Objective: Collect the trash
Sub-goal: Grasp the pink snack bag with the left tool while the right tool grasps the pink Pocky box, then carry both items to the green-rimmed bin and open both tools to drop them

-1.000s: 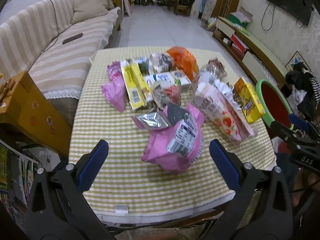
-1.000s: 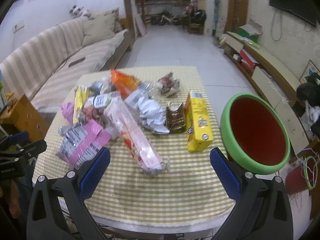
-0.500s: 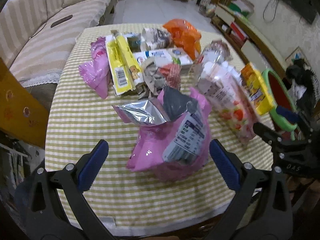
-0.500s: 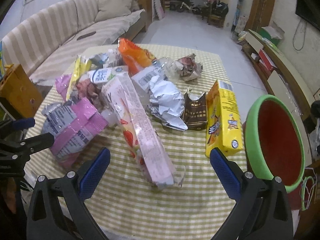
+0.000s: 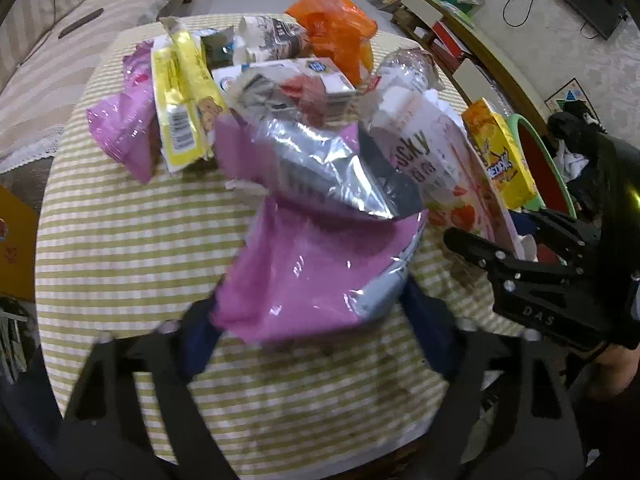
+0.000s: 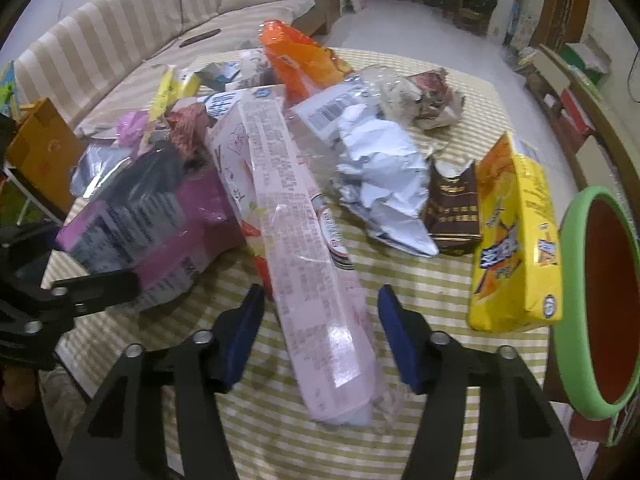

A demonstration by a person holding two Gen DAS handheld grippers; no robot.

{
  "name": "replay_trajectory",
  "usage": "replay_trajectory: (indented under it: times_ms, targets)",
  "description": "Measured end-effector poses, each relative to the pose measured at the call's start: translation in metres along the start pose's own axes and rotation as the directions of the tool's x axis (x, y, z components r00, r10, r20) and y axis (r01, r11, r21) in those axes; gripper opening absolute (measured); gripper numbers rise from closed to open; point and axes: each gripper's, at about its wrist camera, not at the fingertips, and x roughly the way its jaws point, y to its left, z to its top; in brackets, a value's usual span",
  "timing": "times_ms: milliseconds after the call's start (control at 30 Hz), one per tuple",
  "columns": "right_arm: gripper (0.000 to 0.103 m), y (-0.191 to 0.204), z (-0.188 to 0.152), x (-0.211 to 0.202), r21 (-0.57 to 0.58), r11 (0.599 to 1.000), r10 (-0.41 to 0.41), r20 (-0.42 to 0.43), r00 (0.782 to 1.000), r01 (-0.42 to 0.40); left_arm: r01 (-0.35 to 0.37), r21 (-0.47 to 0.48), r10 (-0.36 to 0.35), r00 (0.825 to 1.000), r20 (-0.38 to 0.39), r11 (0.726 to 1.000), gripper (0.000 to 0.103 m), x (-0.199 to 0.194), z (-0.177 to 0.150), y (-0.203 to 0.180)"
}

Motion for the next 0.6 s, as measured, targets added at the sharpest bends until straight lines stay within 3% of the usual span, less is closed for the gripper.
replay_trajectory:
  times_ms: [233,600]
  targets:
    - [0.047,0.004,-0.004,-0.014,0.019,0.998,0.053,0.020,0.998,-0.053,0.005,-0.024,-0.005,1.000,0.028,1.000,0.056,-0.010,-0.005,0.004]
    - [0.047,0.020,-0.007,-0.067,0.010,0.997,0.077,0.111,0.991,-0.079,-0.034,-0.001,0.034,0.991,0.126,0.999,0.053,-0.060,-0.017,0.002]
